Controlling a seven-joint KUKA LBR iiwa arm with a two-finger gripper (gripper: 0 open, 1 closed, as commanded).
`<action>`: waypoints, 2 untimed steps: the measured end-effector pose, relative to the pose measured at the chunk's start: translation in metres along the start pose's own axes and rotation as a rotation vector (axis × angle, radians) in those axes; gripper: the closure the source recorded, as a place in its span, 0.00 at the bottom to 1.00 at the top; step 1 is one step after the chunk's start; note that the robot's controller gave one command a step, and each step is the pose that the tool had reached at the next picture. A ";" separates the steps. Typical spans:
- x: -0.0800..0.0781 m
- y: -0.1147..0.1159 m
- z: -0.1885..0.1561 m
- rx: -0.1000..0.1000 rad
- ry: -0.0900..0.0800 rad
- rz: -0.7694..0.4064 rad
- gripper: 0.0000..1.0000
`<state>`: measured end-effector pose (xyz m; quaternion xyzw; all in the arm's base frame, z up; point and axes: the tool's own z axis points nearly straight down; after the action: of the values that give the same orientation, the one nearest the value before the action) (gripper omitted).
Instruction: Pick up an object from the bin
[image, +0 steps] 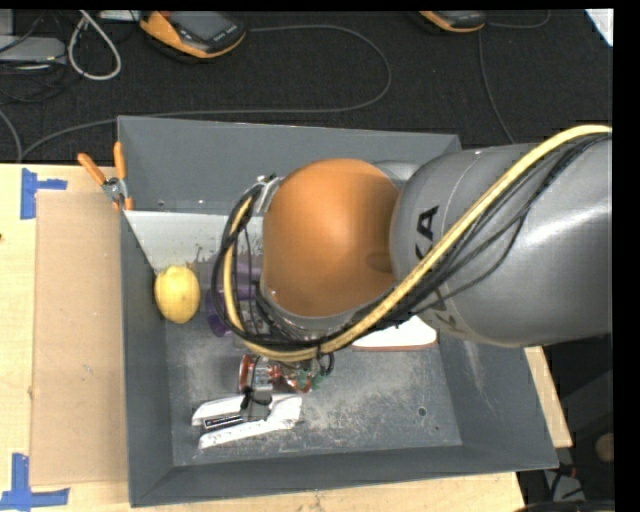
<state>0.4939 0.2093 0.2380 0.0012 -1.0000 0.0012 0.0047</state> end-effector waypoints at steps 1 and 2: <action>-0.002 -0.002 -0.003 -0.002 -0.008 0.006 0.00; 0.016 -0.044 0.142 -0.002 -0.007 -0.039 0.00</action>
Offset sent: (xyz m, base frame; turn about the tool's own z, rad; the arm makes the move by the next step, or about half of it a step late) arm -0.0205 -0.0535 -0.1680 -0.0456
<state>0.4770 0.1645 0.0966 0.0207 -0.9998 0.0001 0.0012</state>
